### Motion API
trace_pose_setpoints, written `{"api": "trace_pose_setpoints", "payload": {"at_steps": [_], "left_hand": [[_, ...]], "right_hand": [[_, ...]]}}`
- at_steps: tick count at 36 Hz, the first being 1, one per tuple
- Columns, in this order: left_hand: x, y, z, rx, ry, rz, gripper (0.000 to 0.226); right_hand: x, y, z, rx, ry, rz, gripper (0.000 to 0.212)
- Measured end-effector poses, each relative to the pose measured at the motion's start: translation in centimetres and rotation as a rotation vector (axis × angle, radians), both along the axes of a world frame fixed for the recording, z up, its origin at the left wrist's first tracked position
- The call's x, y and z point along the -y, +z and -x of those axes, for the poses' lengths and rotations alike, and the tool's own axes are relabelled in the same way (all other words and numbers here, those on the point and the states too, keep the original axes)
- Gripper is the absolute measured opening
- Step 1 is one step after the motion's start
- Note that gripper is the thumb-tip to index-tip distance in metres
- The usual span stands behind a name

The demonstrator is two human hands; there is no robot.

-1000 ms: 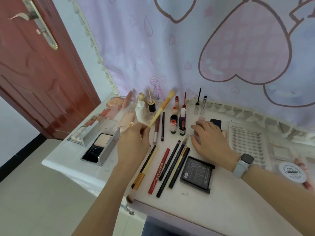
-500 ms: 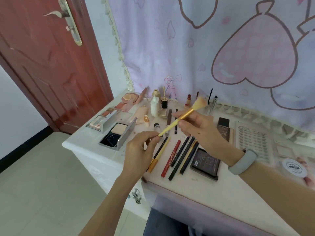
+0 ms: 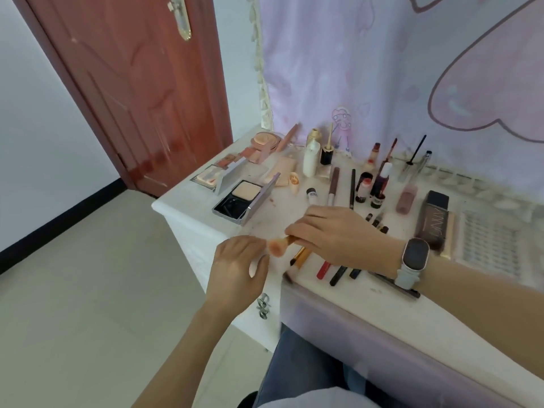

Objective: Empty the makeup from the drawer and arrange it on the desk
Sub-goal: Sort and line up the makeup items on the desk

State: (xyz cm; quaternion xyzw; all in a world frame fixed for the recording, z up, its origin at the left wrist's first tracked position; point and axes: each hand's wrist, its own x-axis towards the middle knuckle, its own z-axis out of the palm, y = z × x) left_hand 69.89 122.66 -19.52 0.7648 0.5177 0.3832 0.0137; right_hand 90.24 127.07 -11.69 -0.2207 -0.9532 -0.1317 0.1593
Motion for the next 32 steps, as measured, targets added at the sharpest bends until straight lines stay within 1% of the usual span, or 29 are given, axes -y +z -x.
{"api": "trace_pose_setpoints", "payload": {"at_steps": [2, 5, 7, 9, 12, 13, 15, 17, 20, 22, 24, 26, 27, 29, 32], "left_hand": [[0.1, -0.7, 0.6, -0.018, -0.009, -0.020, 0.024], [0.1, -1.4, 1.3, -0.023, -0.024, -0.047, 0.028], [0.0, -1.6, 1.4, -0.016, -0.026, -0.055, 0.025], [-0.1, -1.5, 1.3, 0.050, -0.006, -0.035, 0.017], [-0.1, -1.1, 1.1, 0.198, 0.034, 0.032, 0.019], [-0.1, -0.9, 1.1, 0.242, 0.037, 0.054, 0.021], [0.0, -0.5, 1.1, 0.300, 0.022, 0.098, 0.033], [0.0, -0.3, 1.1, 0.270, -0.018, 0.107, 0.037], [0.0, -0.5, 1.1, 0.125, -0.061, 0.047, 0.034], [-0.1, -0.9, 1.1, 0.076, -0.071, 0.021, 0.033], [-0.3, -1.1, 1.1, 0.063, -0.068, 0.003, 0.032], [-0.5, -1.2, 1.0, 0.062, -0.067, -0.007, 0.030], [-0.6, -1.2, 0.9, 0.059, -0.069, -0.012, 0.030], [-0.7, -1.3, 0.8, 0.054, -0.077, -0.018, 0.029], [-0.9, -1.3, 0.5, 0.065, -0.087, -0.015, 0.028]], "right_hand": [[-0.1, -0.7, 0.7, 0.025, 0.034, -0.038, 0.009], [-0.2, -1.5, 1.7, 0.029, 0.064, -0.039, 0.021], [-0.3, -1.7, 2.1, 0.018, 0.056, -0.030, 0.023], [-0.5, -2.0, 2.2, 0.027, 0.024, 0.012, 0.024], [-0.7, -2.4, 2.2, 0.061, -0.048, 0.078, 0.022], [-0.8, -2.6, 2.1, 0.066, -0.069, 0.100, 0.022], [-1.1, -2.8, 2.1, 0.068, -0.101, 0.141, 0.021], [-1.5, -3.1, 2.1, 0.069, -0.136, 0.177, 0.023], [-2.2, -3.7, 2.1, 0.072, -0.181, 0.240, 0.029], [-2.4, -3.7, 2.0, 0.046, -0.179, 0.265, 0.028], [-2.3, -3.4, 1.9, -0.055, -0.167, 0.284, 0.023], [-2.5, -3.2, 1.5, -0.209, -0.194, 0.262, 0.018], [-2.7, -3.0, 1.4, -0.257, -0.235, 0.242, 0.017], [-3.4, -2.8, 0.9, -0.290, -0.351, 0.194, 0.018], [-5.0, -3.0, 0.3, -0.210, -0.573, 0.161, 0.026]]}}
